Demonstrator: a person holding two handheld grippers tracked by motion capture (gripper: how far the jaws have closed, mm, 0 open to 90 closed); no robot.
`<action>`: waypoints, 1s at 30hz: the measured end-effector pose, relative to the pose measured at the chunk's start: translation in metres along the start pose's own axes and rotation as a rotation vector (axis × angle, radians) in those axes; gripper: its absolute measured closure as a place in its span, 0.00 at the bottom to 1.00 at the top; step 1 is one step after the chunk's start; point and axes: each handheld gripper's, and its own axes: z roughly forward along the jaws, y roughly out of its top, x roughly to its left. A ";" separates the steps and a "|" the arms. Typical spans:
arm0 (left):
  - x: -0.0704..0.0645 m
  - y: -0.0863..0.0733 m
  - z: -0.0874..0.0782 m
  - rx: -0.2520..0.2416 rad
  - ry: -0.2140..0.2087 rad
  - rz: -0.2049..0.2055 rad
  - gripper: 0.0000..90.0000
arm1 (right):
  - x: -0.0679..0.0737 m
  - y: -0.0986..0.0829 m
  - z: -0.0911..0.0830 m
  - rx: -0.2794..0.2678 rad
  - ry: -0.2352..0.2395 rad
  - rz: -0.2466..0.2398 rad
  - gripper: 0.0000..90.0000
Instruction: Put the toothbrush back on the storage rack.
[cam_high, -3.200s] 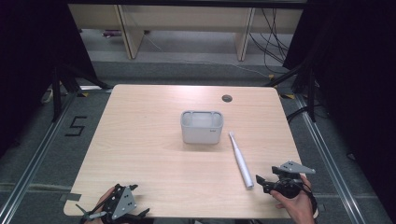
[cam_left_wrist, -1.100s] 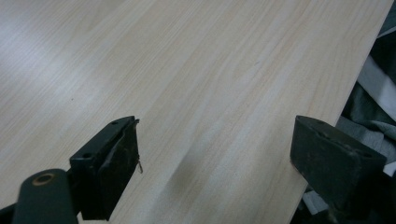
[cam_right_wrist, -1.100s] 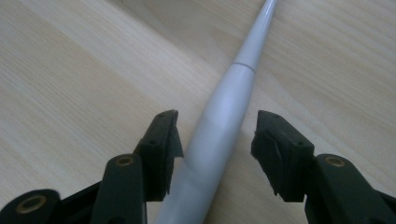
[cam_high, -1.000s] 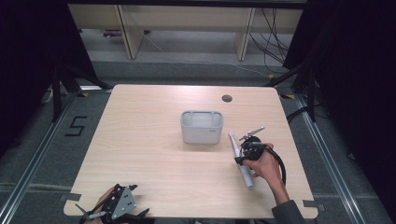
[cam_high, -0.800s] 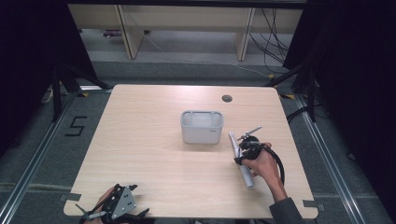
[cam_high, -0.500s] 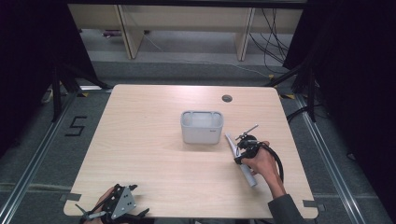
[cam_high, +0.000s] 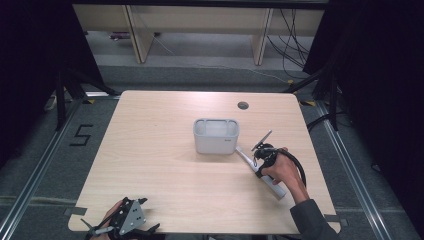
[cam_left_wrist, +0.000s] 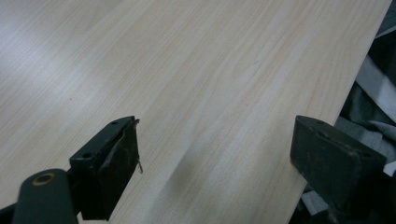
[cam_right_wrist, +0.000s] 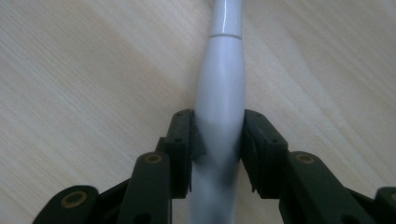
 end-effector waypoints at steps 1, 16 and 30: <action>0.000 0.000 0.000 -0.001 0.000 0.001 0.17 | 0.000 0.001 0.000 0.013 0.005 -0.001 0.73; -0.001 0.000 0.000 -0.002 -0.003 -0.010 0.17 | -0.004 0.010 0.002 0.133 0.028 -0.009 0.74; 0.000 0.000 0.000 -0.009 0.002 -0.006 0.17 | -0.007 0.004 0.000 0.114 0.044 -0.008 0.74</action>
